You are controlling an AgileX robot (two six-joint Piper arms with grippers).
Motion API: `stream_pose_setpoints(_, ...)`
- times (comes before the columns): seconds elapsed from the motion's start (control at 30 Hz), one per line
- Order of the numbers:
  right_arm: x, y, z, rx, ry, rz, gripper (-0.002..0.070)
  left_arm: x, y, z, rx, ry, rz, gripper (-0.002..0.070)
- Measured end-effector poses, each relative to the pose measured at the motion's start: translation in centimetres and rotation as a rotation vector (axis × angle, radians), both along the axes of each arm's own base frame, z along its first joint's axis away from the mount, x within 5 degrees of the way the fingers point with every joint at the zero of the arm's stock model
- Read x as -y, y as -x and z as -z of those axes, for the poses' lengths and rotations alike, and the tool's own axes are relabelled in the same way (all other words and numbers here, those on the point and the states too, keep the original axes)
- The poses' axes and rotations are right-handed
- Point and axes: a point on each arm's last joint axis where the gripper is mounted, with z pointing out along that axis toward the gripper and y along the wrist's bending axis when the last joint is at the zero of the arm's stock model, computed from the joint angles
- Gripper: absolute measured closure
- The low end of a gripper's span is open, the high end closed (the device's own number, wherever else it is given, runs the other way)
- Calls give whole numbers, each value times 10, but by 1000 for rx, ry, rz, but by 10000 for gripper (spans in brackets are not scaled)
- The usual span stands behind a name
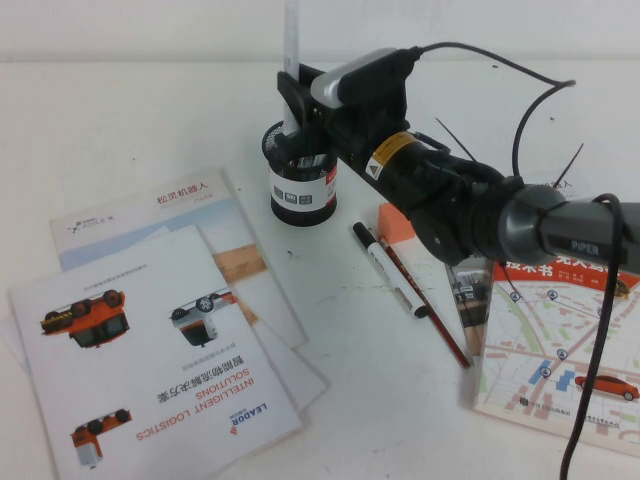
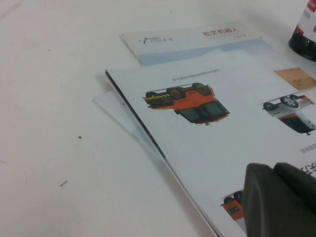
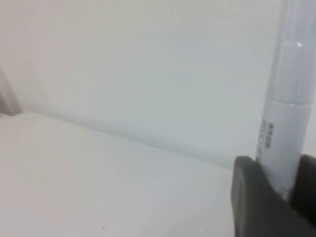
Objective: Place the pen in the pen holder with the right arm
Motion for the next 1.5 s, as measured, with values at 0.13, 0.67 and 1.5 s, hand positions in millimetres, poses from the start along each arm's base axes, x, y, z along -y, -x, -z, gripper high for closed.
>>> stream_pose_setpoints(0.13,1,-3,6,-28,14,16,470,0,0,0,0,0,0,678)
stream_pose_setpoints(0.67,36,69,-91,49,-13,-10,671,0,0,0,0,0,0,678)
stream_pose_setpoints(1.5,175,266,-80,-178,220,102,695,0,0,0,0,0,0,678)
